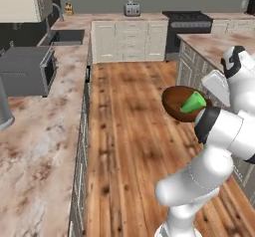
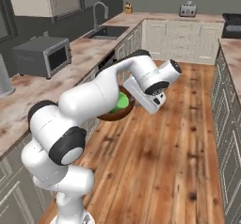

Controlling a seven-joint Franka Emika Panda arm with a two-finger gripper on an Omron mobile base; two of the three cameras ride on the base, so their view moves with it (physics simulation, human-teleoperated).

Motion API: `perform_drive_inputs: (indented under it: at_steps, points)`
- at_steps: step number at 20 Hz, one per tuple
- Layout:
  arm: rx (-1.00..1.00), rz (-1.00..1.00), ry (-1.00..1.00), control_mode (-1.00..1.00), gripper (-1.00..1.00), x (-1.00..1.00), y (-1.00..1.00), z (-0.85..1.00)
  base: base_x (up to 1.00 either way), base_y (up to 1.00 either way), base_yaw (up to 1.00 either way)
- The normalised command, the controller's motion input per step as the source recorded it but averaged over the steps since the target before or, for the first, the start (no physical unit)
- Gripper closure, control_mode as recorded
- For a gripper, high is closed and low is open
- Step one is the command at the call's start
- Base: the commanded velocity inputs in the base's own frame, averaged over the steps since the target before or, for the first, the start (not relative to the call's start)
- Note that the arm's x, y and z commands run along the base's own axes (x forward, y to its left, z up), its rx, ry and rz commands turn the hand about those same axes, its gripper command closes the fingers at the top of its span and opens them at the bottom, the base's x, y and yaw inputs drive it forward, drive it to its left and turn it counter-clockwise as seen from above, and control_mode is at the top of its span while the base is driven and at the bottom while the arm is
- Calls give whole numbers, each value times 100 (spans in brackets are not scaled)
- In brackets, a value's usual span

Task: Place the cup inside the bowl on the dining table and move the bowl to any counter.

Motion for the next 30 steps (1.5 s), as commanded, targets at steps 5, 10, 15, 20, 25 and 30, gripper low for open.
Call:
perform_drive_inputs:
  at_steps: [5, 10, 15, 20, 25, 30]
  points:
    - [0, 0, 0, 100, 100, 0, 0, 0, 6, 76, 49]
    - [0, 0, 0, 100, 100, 0, 0, 0, 12, 71, 48]
    - [0, 0, 0, 100, 100, 0, 0, 0, 8, 55, 45]
    - [0, 0, 0, 100, 100, 0, 0, 0, 1, 23, 20]
    - [0, 0, 0, 100, 100, 0, 0, 0, 0, 13, 7]
    - [0, 0, 0, 100, 100, 0, 0, 0, 0, 0, 0]
